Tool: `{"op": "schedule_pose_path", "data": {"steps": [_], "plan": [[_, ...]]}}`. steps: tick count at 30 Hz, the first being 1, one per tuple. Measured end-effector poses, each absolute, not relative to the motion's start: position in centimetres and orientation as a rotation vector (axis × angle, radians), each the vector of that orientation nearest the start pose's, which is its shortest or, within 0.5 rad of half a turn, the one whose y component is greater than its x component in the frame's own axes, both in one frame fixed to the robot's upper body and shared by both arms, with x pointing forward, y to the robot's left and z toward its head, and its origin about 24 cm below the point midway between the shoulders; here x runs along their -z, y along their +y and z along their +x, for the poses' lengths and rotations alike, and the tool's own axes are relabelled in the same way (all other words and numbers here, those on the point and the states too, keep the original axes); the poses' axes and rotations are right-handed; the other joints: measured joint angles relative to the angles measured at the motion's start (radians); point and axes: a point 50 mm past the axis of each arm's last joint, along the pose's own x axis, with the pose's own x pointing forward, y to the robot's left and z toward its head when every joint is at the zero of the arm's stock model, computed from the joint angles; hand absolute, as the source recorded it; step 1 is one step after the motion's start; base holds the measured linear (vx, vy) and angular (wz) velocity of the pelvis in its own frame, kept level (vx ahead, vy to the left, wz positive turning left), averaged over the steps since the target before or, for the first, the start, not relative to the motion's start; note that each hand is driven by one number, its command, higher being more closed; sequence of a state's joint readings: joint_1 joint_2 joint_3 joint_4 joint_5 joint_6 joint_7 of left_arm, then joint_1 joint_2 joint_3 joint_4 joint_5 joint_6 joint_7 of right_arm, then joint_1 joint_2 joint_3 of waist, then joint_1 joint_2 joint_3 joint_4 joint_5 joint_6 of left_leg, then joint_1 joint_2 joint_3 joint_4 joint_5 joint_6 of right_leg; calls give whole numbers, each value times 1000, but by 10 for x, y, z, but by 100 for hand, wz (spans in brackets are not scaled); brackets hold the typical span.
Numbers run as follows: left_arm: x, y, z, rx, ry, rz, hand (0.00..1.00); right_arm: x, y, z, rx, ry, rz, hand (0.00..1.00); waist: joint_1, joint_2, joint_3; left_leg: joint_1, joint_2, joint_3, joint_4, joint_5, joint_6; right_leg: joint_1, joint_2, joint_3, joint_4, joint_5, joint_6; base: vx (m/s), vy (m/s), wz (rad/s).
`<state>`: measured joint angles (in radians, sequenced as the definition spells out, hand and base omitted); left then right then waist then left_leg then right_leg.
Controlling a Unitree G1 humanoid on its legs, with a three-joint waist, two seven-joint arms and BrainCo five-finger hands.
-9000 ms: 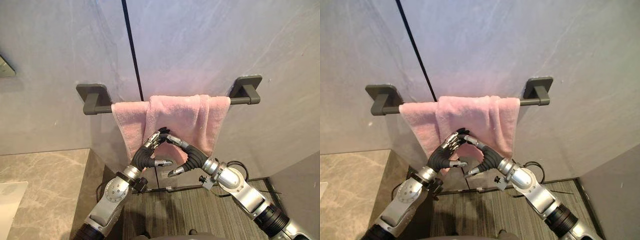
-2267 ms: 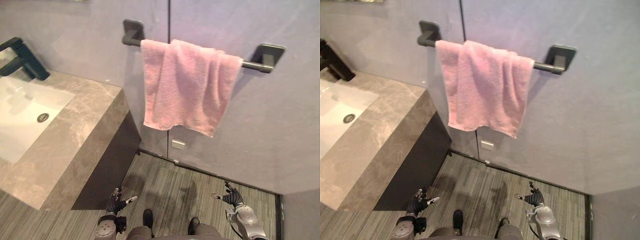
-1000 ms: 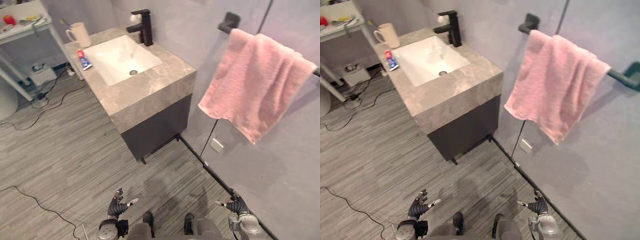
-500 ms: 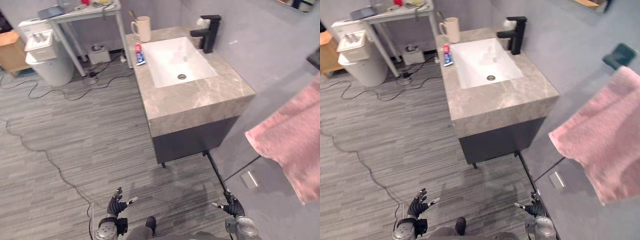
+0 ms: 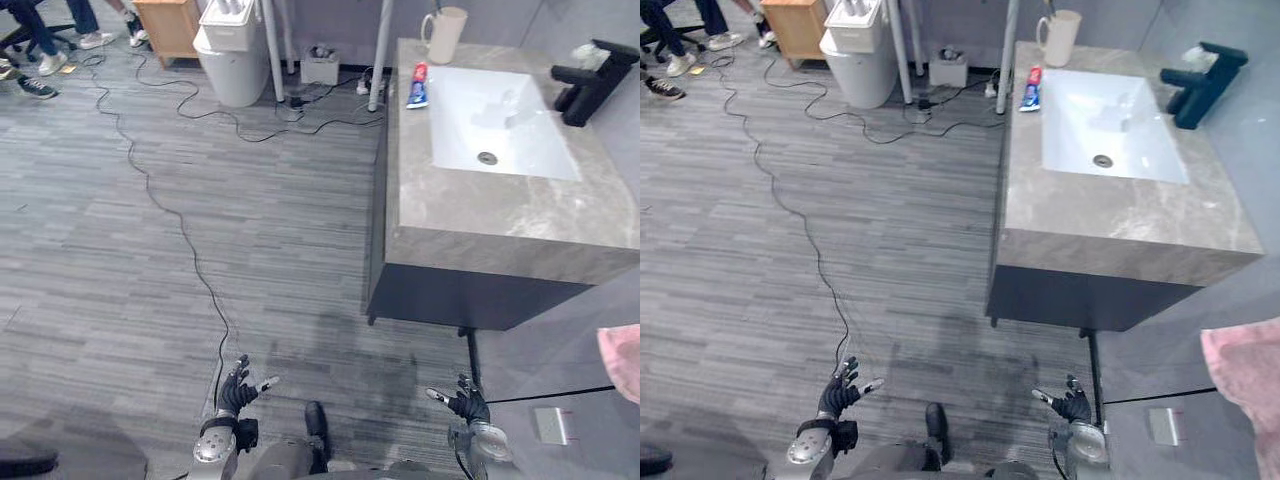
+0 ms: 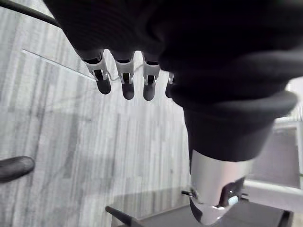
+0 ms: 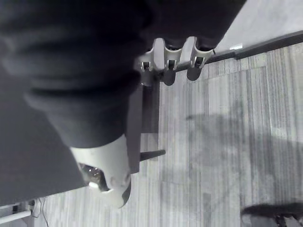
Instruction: Organize washtable
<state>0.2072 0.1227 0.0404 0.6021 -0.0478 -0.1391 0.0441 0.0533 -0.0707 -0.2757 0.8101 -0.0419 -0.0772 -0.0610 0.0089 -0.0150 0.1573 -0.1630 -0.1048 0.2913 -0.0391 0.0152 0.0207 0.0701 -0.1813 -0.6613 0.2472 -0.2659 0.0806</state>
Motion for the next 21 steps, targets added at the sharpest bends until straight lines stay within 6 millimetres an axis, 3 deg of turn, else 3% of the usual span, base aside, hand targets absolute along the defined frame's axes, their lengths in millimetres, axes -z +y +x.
{"op": "schedule_pose_path", "data": {"steps": [1, 2, 3, 5, 6, 8, 9, 11, 13, 14, 15, 16, 17, 18, 19, 21], "plan": [[108, 210, 143, -183, 657, 79, 0, 125, -225, 147, 341, 795, -29, 0, 0, -35, 12, -17, 8, 44, 102, -50, 51, -1, -37, -18, -11, 14, -1, -63, 129, 44], [109, 212, 141, -189, 663, 81, 0, 127, -225, 145, 338, 805, -30, 0, 7, -37, 13, -27, 25, 50, 182, -76, 86, -1, -45, -21, -1, 14, 6, 63, 95, 38], [111, 216, 132, -206, 685, 80, 0, 128, -223, 142, 323, 818, -42, 0, 5, -21, 9, -34, 67, 30, 298, -151, 95, 1, -48, -29, 38, -7, 36, 137, 62, 40], [114, 221, 128, -229, 709, 79, 0, 132, -221, 138, 312, 843, -38, 0, 6, -26, 17, -45, 54, 17, 354, -208, 108, -8, -91, -23, 116, -30, 49, 116, 100, 33], [116, 221, 123, -234, 722, 79, 0, 133, -219, 137, 287, 852, -45, 0, 8, -30, 18, -56, 39, -2, 373, -226, 118, -37, -113, 6, 199, -21, 42, 131, 226, 38], [115, 220, 124, -224, 719, 81, 0, 132, -216, 140, 263, 847, -51, 0, -2, -29, 24, -58, 13, -44, 371, -237, 134, -122, -143, 122, 356, 3, -36, 205, 260, 66], [114, 220, 126, -223, 712, 81, 0, 134, -212, 136, 244, 861, -59, 0, -9, -27, 29, -36, -2, -81, 360, -241, 142, -183, -112, 252, 470, -28, -31, 217, 167, 65], [113, 221, 127, -223, 709, 82, 0, 135, -210, 135, 233, 864, -63, 0, -24, -21, 34, 5, -20, -129, 332, -242, 142, -229, -61, 328, 541, -58, -7, 222, 122, 77], [113, 218, 129, -213, 705, 82, 0, 134, -213, 135, 223, 864, -83, 0, -23, -7, 44, 74, -28, -156, 286, -237, 134, -287, -11, 340, 556, -74, -1, 257, 108, 53], [114, 213, 128, -193, 710, 81, 0, 132, -219, 137, 225, 853, -102, 0, -19, 23, 56, 125, -25, -172, 249, -234, 116, -332, 38, 328, 522, -72, -5, 360, 160, 41], [114, 213, 129, -186, 708, 84, 0, 130, -220, 142, 222, 836, -110, 0, -19, -9, 65, 140, -28, -202, 276, -280, -78, -380, 54, 331, 429, -56, -31, 300, 139, 58], [112, 216, 133, -181, 692, 96, 0, 130, -215, 143, 221, 831, -95, 0, -27, -32, 71, 104, -24, -199, 392, -345, -24, -412, 29, 326, 389, -51, -22, 386, 29, 109], [105, 216, 145, -158, 646, 100, 0, 131, -221, 137, 253, 845, -88, 0, -48, 14, 78, 84, 117, -220, 484, -431, 68, -476, 36, 292, 338, -13, 38, 274, -61, 67], [108, 225, 143, -196, 681, 100, 0, 136, -211, 138, 229, 874, -64, 0, -12, -40, 110, 156, 76, -198, 462, -432, 46, -507, 25, 318, 240, 56, 41, 437, -114, 40], [111, 227, 141, -195, 701, 105, 0, 136, -210, 137, 224, 871, -67, 0, -8, -40, 109, 184, 68, -209, 423, -431, 46, -517, 44, 307, 201, 86, 19, 434, -91, 17], [110, 223, 145, -181, 688, 94, 0, 132, -215, 138, 244, 842, -67, 0, -59, -14, 106, 283, 78, -265, 333, -423, 27, -559, 107, 267, 169, 169, -104, 664, -114, 99]]}}
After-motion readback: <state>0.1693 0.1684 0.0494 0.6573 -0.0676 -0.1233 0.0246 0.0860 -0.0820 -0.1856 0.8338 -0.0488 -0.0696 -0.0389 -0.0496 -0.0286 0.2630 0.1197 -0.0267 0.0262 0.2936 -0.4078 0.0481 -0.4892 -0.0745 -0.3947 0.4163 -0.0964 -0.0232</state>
